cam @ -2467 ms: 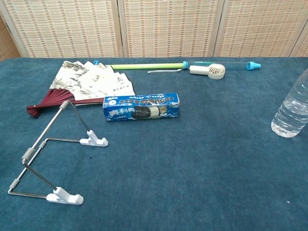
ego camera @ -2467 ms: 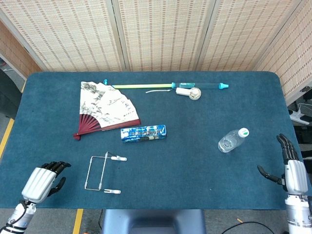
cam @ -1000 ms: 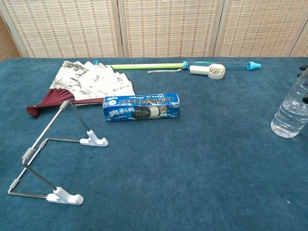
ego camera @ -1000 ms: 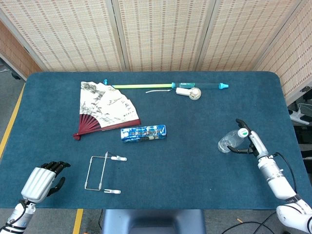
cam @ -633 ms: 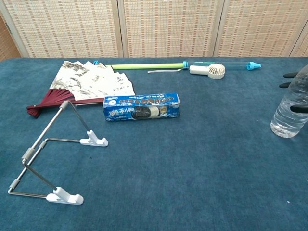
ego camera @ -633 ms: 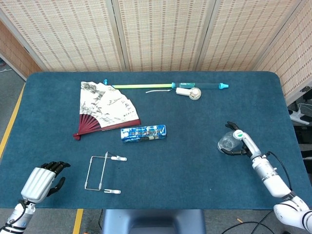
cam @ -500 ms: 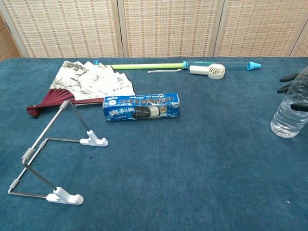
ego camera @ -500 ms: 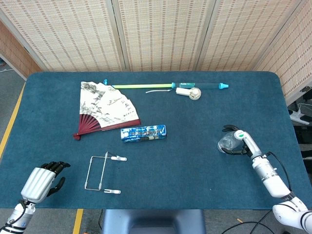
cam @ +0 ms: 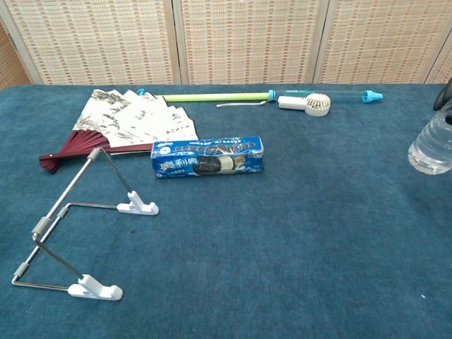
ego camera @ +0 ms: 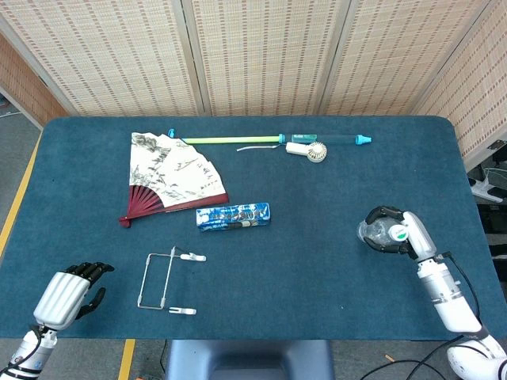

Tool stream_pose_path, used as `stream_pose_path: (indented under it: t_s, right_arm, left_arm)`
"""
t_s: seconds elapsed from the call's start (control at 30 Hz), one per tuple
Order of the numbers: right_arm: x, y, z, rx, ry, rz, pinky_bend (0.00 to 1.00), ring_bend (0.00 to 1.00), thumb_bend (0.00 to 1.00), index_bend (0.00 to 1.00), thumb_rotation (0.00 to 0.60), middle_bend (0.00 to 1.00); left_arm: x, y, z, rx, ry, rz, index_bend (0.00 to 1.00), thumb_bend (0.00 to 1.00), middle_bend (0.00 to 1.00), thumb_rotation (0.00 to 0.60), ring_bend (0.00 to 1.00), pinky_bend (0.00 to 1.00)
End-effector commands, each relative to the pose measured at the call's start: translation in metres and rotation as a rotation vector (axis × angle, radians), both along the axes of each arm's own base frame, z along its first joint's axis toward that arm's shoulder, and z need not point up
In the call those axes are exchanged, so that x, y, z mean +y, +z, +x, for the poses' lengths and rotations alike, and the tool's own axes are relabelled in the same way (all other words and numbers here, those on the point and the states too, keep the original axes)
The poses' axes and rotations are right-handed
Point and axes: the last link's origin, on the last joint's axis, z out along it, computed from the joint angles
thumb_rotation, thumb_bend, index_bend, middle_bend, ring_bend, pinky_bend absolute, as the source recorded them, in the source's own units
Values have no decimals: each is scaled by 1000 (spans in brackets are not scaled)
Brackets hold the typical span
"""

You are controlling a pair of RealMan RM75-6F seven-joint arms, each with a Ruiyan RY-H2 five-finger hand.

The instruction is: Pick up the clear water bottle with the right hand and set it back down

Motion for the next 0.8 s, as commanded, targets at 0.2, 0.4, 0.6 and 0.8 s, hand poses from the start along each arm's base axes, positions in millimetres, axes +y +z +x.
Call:
stream_pose_path:
  t_s: [0.2, 0.4, 0.6, 0.8]
  right_arm:
    - [29, 29, -22, 464, 48, -360, 485, 556, 322, 761, 600, 655]
    - [40, 25, -16, 581, 97, -505, 517, 583, 338, 792, 600, 686]
    - [57, 22, -5, 128, 118, -103, 534, 600, 385, 817, 600, 705]
    - [60, 27, 2, -203, 51, 188, 534, 600, 394, 817, 600, 706]
  left_arm:
    - [1, -1, -1, 6, 13, 3, 318, 442, 360, 600, 376, 518]
    - [2, -2, -2, 12, 19, 3, 318, 441, 361, 600, 376, 518]
    - [1, -2, -1, 7, 14, 6, 318, 441, 360, 600, 376, 518]
    - [2, -2, -2, 6, 15, 5, 318, 441, 360, 600, 376, 518]
